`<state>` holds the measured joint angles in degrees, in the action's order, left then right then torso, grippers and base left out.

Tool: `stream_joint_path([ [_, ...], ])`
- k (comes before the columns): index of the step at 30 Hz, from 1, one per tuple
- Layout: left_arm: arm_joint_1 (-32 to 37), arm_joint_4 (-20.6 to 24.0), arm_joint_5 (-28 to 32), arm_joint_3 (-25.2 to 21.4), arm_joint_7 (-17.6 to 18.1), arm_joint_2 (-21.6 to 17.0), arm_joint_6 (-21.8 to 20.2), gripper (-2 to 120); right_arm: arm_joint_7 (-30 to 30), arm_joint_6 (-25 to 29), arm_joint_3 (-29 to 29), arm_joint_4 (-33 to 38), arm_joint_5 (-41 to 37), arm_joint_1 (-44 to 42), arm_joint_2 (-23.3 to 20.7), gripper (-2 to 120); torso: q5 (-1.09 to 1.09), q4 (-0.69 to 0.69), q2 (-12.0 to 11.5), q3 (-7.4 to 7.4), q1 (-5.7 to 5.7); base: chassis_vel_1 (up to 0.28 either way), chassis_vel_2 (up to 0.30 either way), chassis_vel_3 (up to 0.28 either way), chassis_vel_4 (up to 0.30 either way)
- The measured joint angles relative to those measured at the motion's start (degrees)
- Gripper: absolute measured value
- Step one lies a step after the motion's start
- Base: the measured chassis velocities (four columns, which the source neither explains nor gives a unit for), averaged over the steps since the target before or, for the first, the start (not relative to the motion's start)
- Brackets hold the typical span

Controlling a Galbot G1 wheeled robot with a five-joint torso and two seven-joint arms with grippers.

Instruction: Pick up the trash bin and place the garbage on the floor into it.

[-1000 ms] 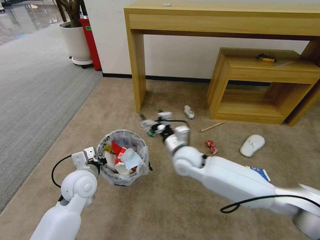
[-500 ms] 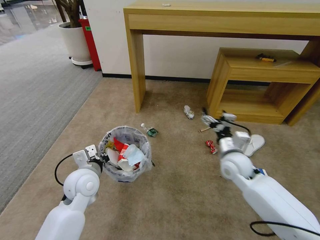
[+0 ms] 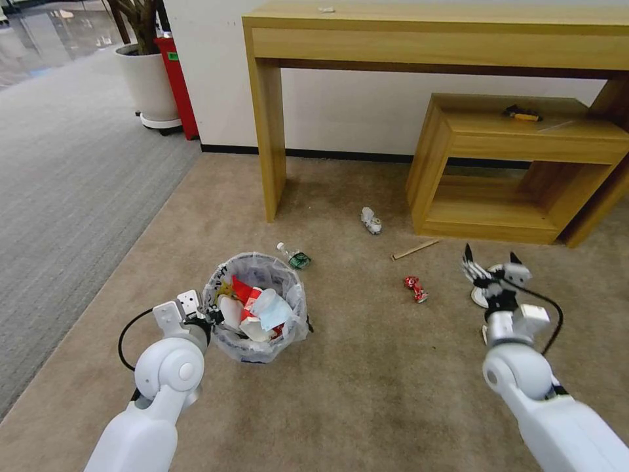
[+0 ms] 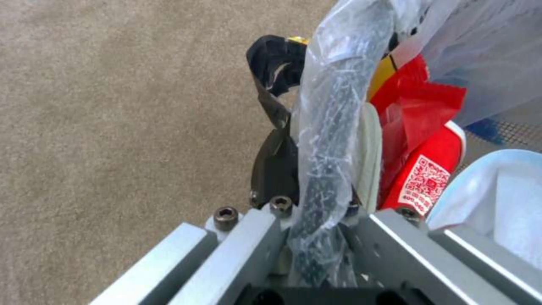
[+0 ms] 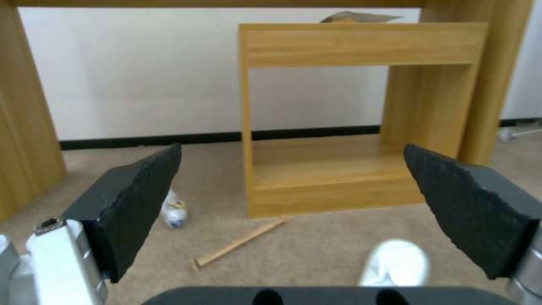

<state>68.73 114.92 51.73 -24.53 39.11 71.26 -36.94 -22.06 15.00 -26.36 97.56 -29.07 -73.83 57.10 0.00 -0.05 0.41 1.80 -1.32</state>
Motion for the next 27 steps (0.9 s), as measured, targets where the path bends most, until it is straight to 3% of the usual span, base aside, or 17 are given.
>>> stream_joint_path([
  [17,3.14,1.55,-1.34,-1.28,-2.03,0.30,0.43,0,1.82,6.28,-4.96,-1.59,9.62,-9.65,9.99,100,-0.01,0.02,0.00,0.01,0.00,0.000,0.000,0.000,0.000],
  [27,3.11,1.30,-1.37,-1.10,-2.36,0.13,0.63,0,2.61,10.18,-7.69,-4.77,12.58,-13.70,12.37,100,-0.01,0.00,0.00,0.01,0.00,0.000,0.000,0.000,0.000],
])
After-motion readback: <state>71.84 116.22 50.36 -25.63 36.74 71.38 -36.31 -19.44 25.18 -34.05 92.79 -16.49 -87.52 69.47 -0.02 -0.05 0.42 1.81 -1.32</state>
